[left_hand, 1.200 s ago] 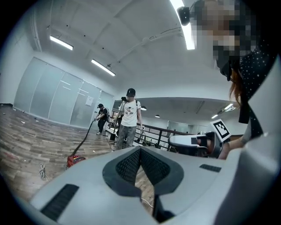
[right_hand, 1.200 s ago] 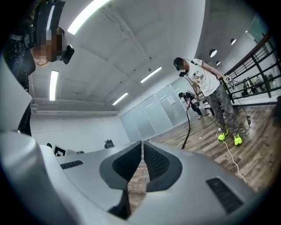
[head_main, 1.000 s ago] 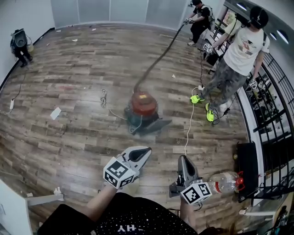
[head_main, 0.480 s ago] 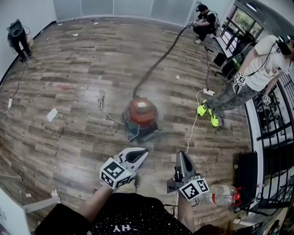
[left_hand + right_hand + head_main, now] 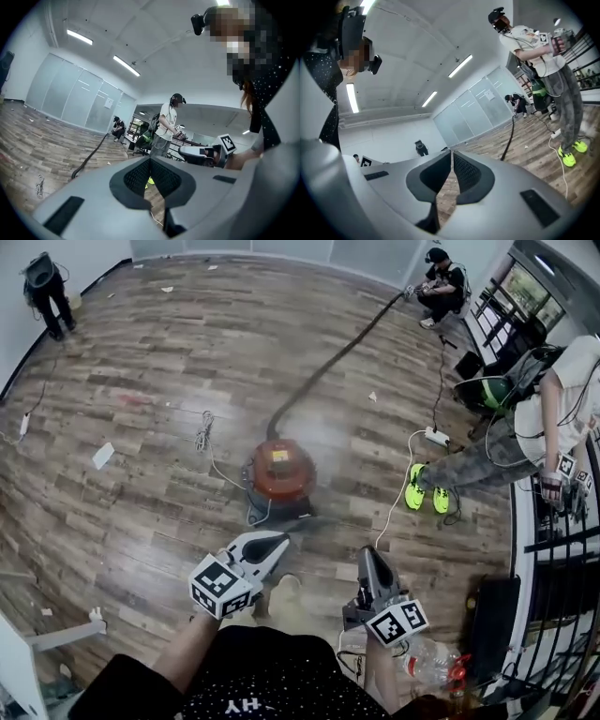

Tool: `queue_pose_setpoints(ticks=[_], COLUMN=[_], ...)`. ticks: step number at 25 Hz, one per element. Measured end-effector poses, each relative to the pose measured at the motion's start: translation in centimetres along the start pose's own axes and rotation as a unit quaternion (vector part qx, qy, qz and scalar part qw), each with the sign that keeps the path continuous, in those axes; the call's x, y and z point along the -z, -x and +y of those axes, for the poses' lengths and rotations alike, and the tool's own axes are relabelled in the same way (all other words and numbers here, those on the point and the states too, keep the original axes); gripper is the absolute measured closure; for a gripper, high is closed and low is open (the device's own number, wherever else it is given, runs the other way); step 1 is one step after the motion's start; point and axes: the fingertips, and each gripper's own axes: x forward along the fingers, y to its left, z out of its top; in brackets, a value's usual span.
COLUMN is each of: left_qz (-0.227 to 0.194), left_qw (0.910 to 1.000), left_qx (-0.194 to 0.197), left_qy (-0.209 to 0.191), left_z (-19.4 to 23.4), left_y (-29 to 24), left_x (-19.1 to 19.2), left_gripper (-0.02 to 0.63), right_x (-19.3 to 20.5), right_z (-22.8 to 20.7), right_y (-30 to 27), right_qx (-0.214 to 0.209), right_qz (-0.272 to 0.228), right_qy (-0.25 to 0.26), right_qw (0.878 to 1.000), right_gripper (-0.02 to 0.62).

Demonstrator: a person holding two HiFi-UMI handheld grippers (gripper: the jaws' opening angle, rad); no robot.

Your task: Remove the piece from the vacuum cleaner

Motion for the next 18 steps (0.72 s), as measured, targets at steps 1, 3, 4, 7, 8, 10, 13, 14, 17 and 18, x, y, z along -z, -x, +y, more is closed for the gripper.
queue_pose_setpoints(ticks=[1,3,4,7,8,10,13,14,17,18], left_qz=[-0.005,-0.012,-0.013,-0.014,-0.016,-0.019,-0.012,-0.009,0.002,0.004], left_qw=[1.0000,0.9998,0.9997,0.9991,0.9988,0.9981,0.9974,0.9972,0.9968,0.9968], left_qx=[-0.002,0.001,0.006,0.027,0.037,0.052,0.063,0.065,0.066,0.065], left_qy=[-0.004,-0.013,-0.018,-0.028,-0.028,-0.028,-0.032,-0.036,-0.045,-0.046], left_z=[0.3,0.8,1.1,2.2,2.6,3.5,5.4,6.3,9.2,10.2], left_y=[-0.7,-1.9,-2.4,-3.3,-3.6,-4.3,-5.2,-5.6,-6.7,-7.1], left_x=[0.1,0.6,0.9,1.5,1.8,3.1,6.8,8.4,13.8,15.6], left_gripper=[0.598,0.598,0.598,0.598,0.598,0.598,0.598,0.598,0.598,0.598], right_x=[-0.2,-0.1,0.1,1.4,2.1,3.9,7.2,8.4,12.2,13.6], right_z=[-0.7,-2.4,-3.1,-4.0,-4.3,-5.4,-8.3,-9.5,-12.9,-13.9], right_y=[-0.6,-1.7,-2.3,-4.1,-4.5,-5.3,-6.2,-6.5,-7.8,-8.0], right_qx=[-0.014,-0.040,-0.053,-0.102,-0.116,-0.134,-0.136,-0.132,-0.125,-0.126], right_qz=[0.007,0.018,0.025,0.056,0.066,0.079,0.070,0.064,0.049,0.046], right_qy=[0.008,0.009,0.003,0.002,0.009,0.022,0.022,0.021,0.029,0.035], right_qw=[1.000,0.999,0.998,0.993,0.991,0.988,0.988,0.989,0.990,0.990], right_gripper=[0.584,0.584,0.584,0.583,0.583,0.583,0.583,0.583,0.583,0.583])
